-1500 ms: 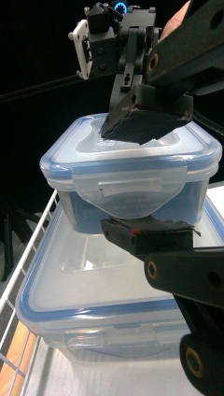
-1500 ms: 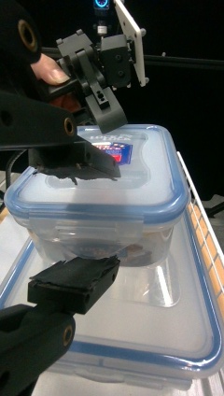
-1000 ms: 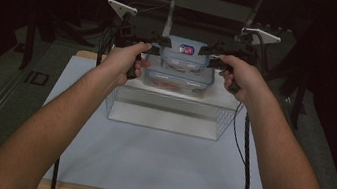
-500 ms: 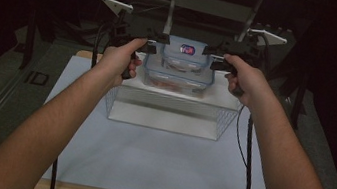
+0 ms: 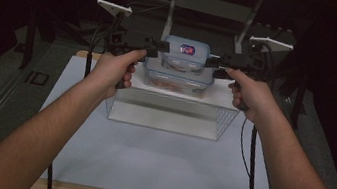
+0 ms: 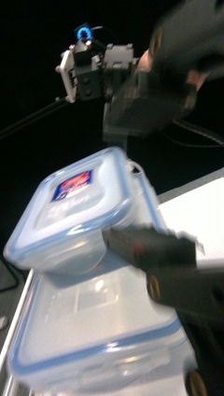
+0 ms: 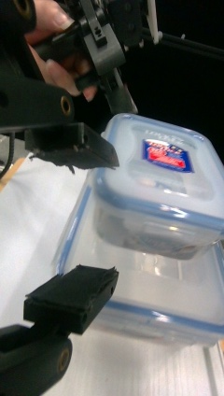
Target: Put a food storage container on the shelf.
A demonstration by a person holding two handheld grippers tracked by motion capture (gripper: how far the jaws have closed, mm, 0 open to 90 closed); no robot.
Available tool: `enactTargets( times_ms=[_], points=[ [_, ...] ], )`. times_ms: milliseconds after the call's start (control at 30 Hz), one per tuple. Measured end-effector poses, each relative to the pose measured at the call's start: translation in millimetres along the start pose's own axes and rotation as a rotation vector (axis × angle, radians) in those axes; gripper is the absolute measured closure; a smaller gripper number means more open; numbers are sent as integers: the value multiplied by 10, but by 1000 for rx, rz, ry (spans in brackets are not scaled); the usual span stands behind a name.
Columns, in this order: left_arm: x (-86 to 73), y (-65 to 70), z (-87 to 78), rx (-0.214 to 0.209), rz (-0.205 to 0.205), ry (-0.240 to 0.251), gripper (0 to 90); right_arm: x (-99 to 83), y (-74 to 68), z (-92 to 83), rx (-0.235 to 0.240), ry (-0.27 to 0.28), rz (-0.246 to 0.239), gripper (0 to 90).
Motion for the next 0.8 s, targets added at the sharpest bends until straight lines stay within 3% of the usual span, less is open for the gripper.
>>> enactTargets(
  times_ms=[67,167,267,300,367,433,500,567,733,800],
  points=[
    [-63,-2,-19,2,20,-2,530,-61,13,-19,-21,-7,-24,422],
    [-143,-62,-58,20,44,17,623,-158,-15,-46,-11,-12,-60,455],
    [-222,-136,-93,69,115,40,756,-270,-5,-40,-46,-34,-134,509],
    [-237,-150,-100,71,117,46,800,-309,-1,-32,-60,-40,-164,528],
    [-296,-190,-119,68,115,51,838,-382,15,-23,-77,-45,-204,551],
    [-359,-210,-114,93,150,47,859,-453,37,-26,-99,-41,-238,552],
    [-441,-212,-125,82,158,50,880,-542,73,-22,-108,-51,-247,543],
    [-512,-224,-132,107,191,59,896,-600,103,-31,-107,-49,-246,534],
    [-650,-252,-175,60,178,62,897,-747,161,-81,-101,-48,-266,513],
    [-699,-274,-199,9,133,56,896,-796,188,-96,-99,-48,-269,507]
  ],
)
Point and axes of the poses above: each handheld gripper's, and its own axes: z roughly forward along the jaws, x roughly out of its top, y roughly to its right, the point moved 8 cm from there along z, roughly forward along the jaws, and after that the axes turned 15 degrees about x, right-handed, at the moved point
